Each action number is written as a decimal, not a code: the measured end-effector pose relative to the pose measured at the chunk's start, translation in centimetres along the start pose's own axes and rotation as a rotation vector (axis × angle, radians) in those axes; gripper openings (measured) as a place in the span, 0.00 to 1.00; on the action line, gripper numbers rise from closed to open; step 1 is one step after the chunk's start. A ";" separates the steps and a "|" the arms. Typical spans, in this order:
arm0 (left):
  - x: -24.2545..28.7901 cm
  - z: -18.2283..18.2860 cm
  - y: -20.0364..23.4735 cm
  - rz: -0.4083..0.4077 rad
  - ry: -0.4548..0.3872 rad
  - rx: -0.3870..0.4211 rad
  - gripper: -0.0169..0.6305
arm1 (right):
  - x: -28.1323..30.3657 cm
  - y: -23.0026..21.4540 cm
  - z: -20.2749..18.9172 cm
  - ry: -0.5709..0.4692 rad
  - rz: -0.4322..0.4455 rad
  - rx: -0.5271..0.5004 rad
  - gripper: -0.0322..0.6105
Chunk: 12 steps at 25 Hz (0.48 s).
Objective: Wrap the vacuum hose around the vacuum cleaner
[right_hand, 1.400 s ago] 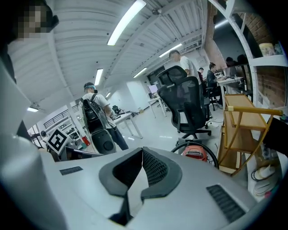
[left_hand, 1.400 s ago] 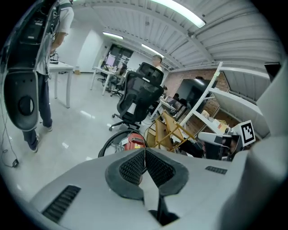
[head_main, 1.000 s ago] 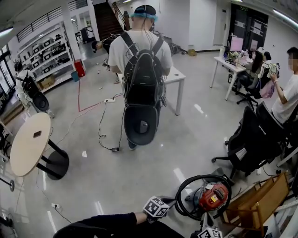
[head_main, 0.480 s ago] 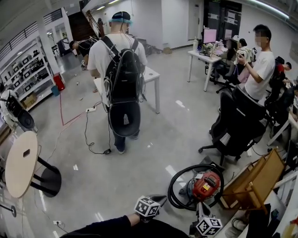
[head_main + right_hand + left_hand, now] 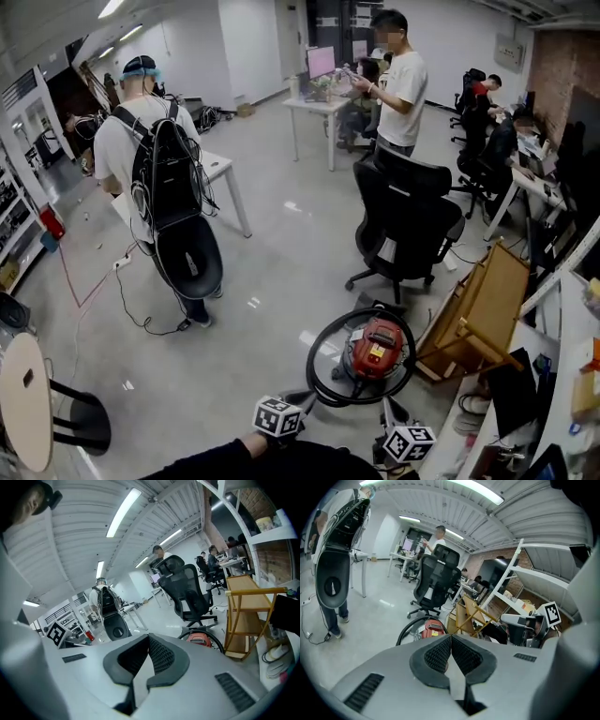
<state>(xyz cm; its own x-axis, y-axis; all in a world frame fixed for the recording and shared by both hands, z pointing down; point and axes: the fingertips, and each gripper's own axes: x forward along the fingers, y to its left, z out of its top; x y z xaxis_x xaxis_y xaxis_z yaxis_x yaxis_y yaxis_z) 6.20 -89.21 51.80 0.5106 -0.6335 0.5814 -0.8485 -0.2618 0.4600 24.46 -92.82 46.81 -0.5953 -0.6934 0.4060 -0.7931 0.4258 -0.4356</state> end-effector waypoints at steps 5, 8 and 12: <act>2.1 0.5 -3.4 -0.030 0.024 0.032 0.06 | -2.5 -3.0 0.9 -0.019 -0.035 0.016 0.07; 3.0 0.1 -4.8 -0.047 0.036 0.046 0.06 | -3.9 -4.1 0.8 -0.028 -0.056 0.025 0.07; 3.7 -0.7 -6.7 -0.065 0.047 0.056 0.06 | -5.7 -5.1 0.3 -0.035 -0.068 0.031 0.07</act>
<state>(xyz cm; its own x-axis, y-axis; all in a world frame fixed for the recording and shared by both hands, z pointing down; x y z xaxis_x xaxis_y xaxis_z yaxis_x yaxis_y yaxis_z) 13.87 -89.29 51.40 0.5696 -0.5790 0.5833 -0.8192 -0.3423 0.4602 31.94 -91.25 46.45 -0.5351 -0.7400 0.4076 -0.8268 0.3597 -0.4325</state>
